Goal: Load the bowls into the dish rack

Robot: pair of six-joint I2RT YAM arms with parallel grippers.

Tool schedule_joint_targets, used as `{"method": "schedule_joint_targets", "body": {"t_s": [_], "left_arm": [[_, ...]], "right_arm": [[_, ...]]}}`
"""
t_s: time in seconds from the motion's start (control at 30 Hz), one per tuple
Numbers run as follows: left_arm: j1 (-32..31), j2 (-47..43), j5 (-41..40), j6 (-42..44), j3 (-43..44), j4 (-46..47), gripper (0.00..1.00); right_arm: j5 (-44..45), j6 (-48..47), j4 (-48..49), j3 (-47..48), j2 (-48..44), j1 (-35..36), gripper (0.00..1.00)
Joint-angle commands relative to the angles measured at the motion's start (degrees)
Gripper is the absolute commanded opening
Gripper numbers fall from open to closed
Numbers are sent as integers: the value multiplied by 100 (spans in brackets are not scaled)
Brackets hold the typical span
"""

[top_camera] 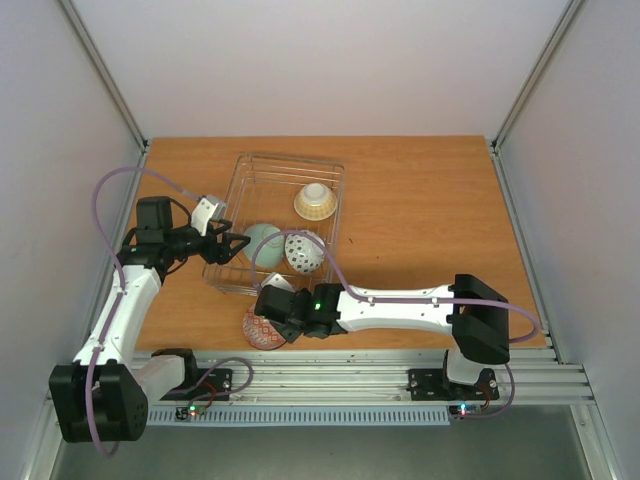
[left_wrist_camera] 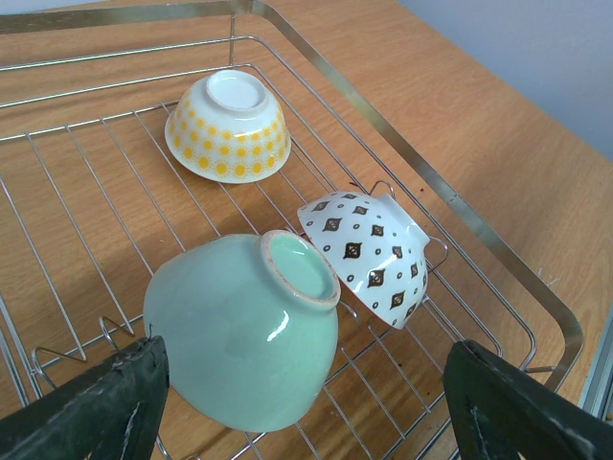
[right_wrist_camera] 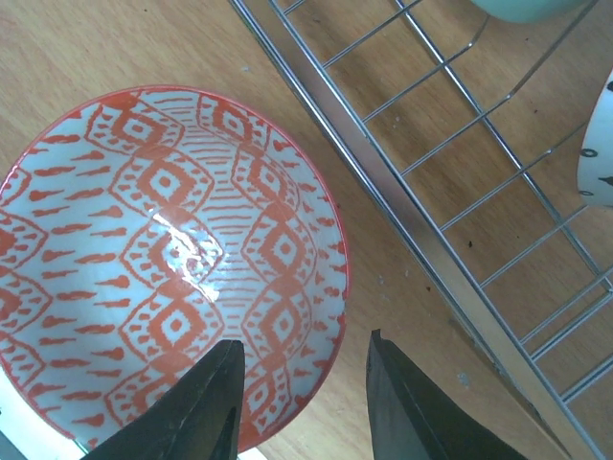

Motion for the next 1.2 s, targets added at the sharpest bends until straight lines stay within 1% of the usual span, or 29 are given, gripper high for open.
{"method": "schedule_joint_targets", "body": {"t_s": [0.0,0.37,0.7,0.8,0.9,1.17], "left_arm": [[5,14,132,37,-57,108,79],[5,27,124,46,-62,105,79],[5,18,119,46,-58,102,79],[1,20,123,49,-58,102,79],[4,13,119,46,-56,101,79],[5,10,134,47,-55,101,79]], "right_arm": [[-71,71,139,-21,236,-72,36],[-147,75,226,-94,414,-216,31],[-261,56,283,-119,540,-233,19],[-269,46,273,-113,537,-233,11],[-220,73,216,-136,424,-232,2],[-57,9,82,-295,-353,-224,1]]}}
